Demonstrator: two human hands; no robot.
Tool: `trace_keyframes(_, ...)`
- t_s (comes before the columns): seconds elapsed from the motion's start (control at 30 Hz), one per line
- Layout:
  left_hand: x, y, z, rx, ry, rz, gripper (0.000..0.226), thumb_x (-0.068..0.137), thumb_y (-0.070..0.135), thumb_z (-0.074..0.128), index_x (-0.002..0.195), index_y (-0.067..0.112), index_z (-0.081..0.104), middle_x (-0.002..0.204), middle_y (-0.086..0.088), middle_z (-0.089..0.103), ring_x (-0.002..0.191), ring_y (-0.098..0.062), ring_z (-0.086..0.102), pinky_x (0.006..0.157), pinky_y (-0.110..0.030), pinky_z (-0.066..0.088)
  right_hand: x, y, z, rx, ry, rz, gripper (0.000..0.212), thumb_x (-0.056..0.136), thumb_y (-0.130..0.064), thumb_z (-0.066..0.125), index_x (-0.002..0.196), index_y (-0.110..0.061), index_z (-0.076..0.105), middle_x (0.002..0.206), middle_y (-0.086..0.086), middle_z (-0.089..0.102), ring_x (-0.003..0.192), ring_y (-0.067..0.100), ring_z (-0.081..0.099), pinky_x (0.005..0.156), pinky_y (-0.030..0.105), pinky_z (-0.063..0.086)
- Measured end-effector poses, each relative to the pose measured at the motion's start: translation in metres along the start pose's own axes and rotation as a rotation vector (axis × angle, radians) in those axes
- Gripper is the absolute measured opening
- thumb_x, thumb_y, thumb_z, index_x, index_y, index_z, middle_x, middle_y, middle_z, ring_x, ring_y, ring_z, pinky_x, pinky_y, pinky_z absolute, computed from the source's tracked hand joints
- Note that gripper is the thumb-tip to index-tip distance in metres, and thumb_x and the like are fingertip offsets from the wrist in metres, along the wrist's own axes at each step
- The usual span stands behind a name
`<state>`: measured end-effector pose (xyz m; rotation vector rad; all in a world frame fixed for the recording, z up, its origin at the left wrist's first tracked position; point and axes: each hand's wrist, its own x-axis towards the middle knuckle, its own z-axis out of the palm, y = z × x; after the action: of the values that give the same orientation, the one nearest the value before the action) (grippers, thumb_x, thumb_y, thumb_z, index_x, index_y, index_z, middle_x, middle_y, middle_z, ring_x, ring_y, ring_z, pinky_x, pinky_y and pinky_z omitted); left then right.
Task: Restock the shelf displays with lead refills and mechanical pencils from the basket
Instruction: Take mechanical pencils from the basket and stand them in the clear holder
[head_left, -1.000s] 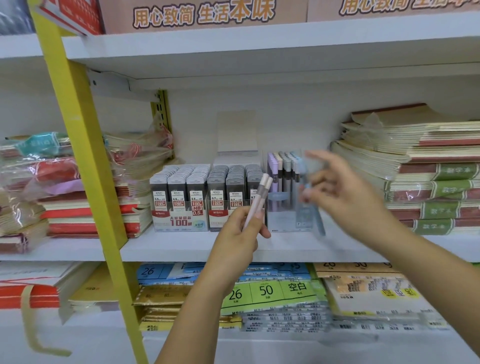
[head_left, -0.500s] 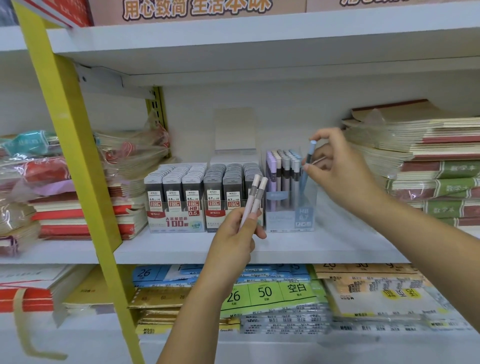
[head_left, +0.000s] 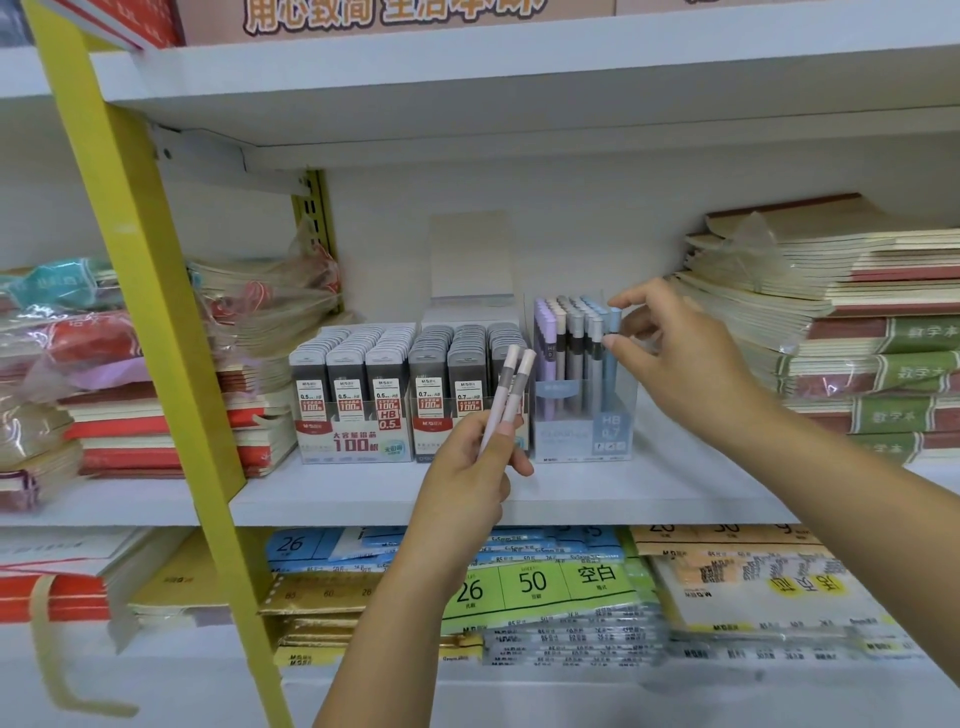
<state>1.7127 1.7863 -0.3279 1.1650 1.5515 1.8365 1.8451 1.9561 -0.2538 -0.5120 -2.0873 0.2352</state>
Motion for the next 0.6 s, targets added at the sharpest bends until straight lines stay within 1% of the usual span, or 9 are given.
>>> trace_keyframes(0.07, -0.001, 0.002, 0.000, 0.000, -0.009, 0.013, 0.022, 0.105, 0.037, 0.047, 0.097, 0.047, 0.065, 0.074, 0.009, 0.064, 0.050, -0.007, 0.034, 0.045, -0.019, 0.030, 0.002, 0.002, 0.002, -0.045, 0.017, 0.007, 0.022, 0.089, -0.021, 0.067, 0.104, -0.028, 0.054, 0.085, -0.011, 0.054, 0.088, 0.016, 0.050, 0.069, 0.025, 0.033)
trace_keyframes(0.17, -0.004, 0.005, 0.001, -0.014, -0.023, 0.020, 0.023, 0.105, 0.039, 0.047, 0.098, 0.052, 0.065, 0.073, 0.010, 0.064, 0.051, -0.006, 0.038, 0.046, -0.019, 0.033, 0.003, 0.002, 0.004, -0.061, -0.035, 0.101, 0.022, 0.091, -0.020, 0.065, 0.112, -0.021, 0.059, 0.096, -0.002, 0.051, 0.094, 0.022, 0.051, 0.076, 0.028, 0.034)
trace_keyframes(0.23, -0.004, 0.007, 0.002, -0.028, -0.035, 0.023, 0.022, 0.104, 0.041, 0.047, 0.099, 0.052, 0.066, 0.073, 0.010, 0.064, 0.052, -0.006, 0.039, 0.047, -0.018, 0.035, -0.003, -0.007, 0.004, -0.056, -0.005, 0.108, 0.028, 0.093, -0.022, 0.062, 0.121, -0.023, 0.058, 0.104, -0.004, 0.045, 0.096, 0.015, 0.048, 0.082, 0.026, 0.037)
trace_keyframes(0.3, -0.004, 0.007, 0.002, -0.055, -0.058, 0.029, 0.021, 0.104, 0.041, 0.048, 0.102, 0.050, 0.067, 0.072, 0.009, 0.063, 0.051, -0.007, 0.036, 0.046, -0.018, 0.032, -0.015, -0.021, 0.003, 0.001, 0.075, 0.060, 0.030, 0.095, -0.023, 0.057, 0.125, -0.026, 0.056, 0.103, -0.009, 0.044, 0.087, 0.006, 0.047, 0.081, 0.019, 0.039)
trace_keyframes(0.37, -0.004, 0.007, 0.003, -0.073, -0.087, 0.040, 0.020, 0.103, 0.041, 0.049, 0.105, 0.046, 0.068, 0.071, 0.009, 0.061, 0.051, -0.008, 0.032, 0.045, -0.018, 0.029, -0.028, -0.038, 0.004, 0.191, 0.065, 0.052, 0.025, 0.095, -0.024, 0.057, 0.118, -0.032, 0.058, 0.091, -0.017, 0.054, 0.078, 0.000, 0.051, 0.070, 0.010, 0.040)
trace_keyframes(0.43, -0.004, 0.007, 0.006, -0.064, -0.124, 0.050, 0.021, 0.104, 0.040, 0.049, 0.109, 0.045, 0.068, 0.070, 0.009, 0.060, 0.051, -0.008, 0.030, 0.045, -0.018, 0.028, -0.037, -0.053, 0.008, 0.497, -0.033, 0.128, 0.023, 0.093, -0.022, 0.061, 0.113, -0.034, 0.060, 0.085, -0.021, 0.064, 0.075, -0.005, 0.058, 0.066, 0.008, 0.044)
trace_keyframes(0.5, -0.005, 0.006, 0.010, -0.040, -0.157, 0.050, 0.022, 0.104, 0.039, 0.048, 0.114, 0.044, 0.068, 0.071, 0.009, 0.060, 0.052, -0.008, 0.032, 0.047, -0.019, 0.028, -0.041, -0.059, 0.012, 0.729, -0.099, 0.216, 0.027, 0.090, -0.015, 0.065, 0.112, -0.030, 0.062, 0.081, -0.014, 0.071, 0.074, 0.002, 0.066, 0.064, 0.013, 0.048)
trace_keyframes(0.53, -0.006, 0.006, 0.011, -0.032, -0.164, 0.044, 0.022, 0.105, 0.038, 0.048, 0.114, 0.043, 0.068, 0.073, 0.009, 0.061, 0.053, -0.008, 0.034, 0.048, -0.019, 0.030, -0.041, -0.059, 0.013, 0.772, -0.105, 0.243, 0.027, 0.089, -0.011, 0.066, 0.111, -0.027, 0.062, 0.080, -0.008, 0.073, 0.072, 0.007, 0.069, 0.062, 0.015, 0.050)
trace_keyframes(0.6, -0.008, 0.005, 0.012, -0.030, -0.147, 0.023, 0.023, 0.105, 0.037, 0.048, 0.115, 0.041, 0.068, 0.079, 0.007, 0.067, 0.057, -0.006, 0.043, 0.050, -0.018, 0.036, -0.039, -0.057, 0.008, 0.790, -0.078, 0.282, 0.024, 0.088, -0.006, 0.067, 0.106, -0.021, 0.063, 0.078, -0.001, 0.074, 0.068, 0.011, 0.070, 0.058, 0.017, 0.051)
